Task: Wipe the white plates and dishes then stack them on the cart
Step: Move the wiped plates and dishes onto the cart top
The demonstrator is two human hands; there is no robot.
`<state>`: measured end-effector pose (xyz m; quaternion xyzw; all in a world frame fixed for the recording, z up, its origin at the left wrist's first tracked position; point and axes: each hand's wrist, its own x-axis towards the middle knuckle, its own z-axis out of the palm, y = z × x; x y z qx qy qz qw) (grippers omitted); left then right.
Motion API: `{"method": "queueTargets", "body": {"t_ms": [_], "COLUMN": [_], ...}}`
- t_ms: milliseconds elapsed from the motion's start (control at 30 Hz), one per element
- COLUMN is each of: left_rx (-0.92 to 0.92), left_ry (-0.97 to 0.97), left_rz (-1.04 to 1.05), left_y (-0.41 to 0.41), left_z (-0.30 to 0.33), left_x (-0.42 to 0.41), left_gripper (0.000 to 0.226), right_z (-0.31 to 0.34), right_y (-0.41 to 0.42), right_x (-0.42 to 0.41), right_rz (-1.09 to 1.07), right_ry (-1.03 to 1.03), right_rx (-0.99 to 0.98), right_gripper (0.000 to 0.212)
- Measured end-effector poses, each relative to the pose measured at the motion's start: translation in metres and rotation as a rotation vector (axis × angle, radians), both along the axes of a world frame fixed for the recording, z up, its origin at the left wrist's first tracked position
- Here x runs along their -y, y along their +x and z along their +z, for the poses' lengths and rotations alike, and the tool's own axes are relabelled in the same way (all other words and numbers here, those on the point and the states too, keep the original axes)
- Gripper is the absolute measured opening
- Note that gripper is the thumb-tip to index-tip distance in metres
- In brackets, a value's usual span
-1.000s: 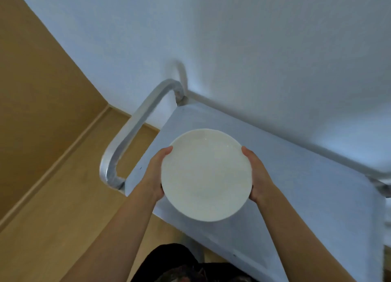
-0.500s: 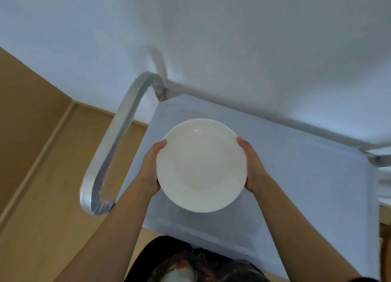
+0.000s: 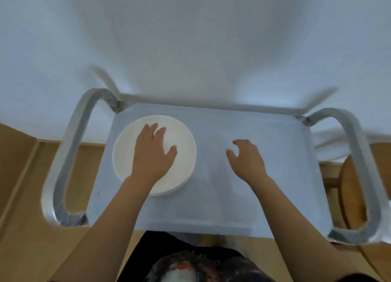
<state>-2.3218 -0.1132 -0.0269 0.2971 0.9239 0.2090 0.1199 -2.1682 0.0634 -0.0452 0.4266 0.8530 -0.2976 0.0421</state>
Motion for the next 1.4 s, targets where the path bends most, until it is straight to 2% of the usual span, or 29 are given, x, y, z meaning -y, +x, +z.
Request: {"method": "queueTargets", "body": {"t_ms": [100, 300, 367, 467, 767, 1033, 1233, 1400], "left_rx": [0.027, -0.002, 0.008, 0.044, -0.093, -0.171, -0.059, 0.104], "left_ry": [0.013, 0.097, 0.130, 0.164, 0.194, 0.109, 0.105, -0.060], "left_rz": [-0.215, -0.528, -0.619, -0.760, -1.092, -1.184, -1.122, -1.032], "left_y": [0.053, 0.183, 0.233, 0.311, 0.485, 0.531, 0.543, 0.539], "left_z": [0.010, 0.028, 0.035, 0.039, 0.028, 0.000, -0.016, -0.040], "left_x": [-0.046, -0.130, -0.155, -0.190, -0.260, -0.306, -0.362, -0.406], "left_gripper": [0.058, 0.054, 0.052, 0.049, 0.037, 0.035, 0.041, 0.046], "right_z": [0.020, 0.047, 0.051, 0.054, 0.041, 0.030, 0.017, 0.009], "right_y": [0.057, 0.199, 0.249, 0.323, 0.492, 0.551, 0.561, 0.558], "right_x": [-0.018, -0.050, -0.060, -0.072, -0.107, -0.149, -0.199, -0.248], "right_rz": [-0.021, -0.216, -0.270, -0.389, -0.650, -0.707, -0.618, -0.557], "right_ry": [0.144, 0.211, 0.250, 0.241, 0.258, 0.266, 0.231, 0.132], "right_rx": [0.039, -0.021, -0.034, -0.036, 0.088, 0.123, 0.146, 0.141], "right_gripper": [0.046, 0.047, 0.041, 0.030, 0.044, 0.042, 0.044, 0.044]}}
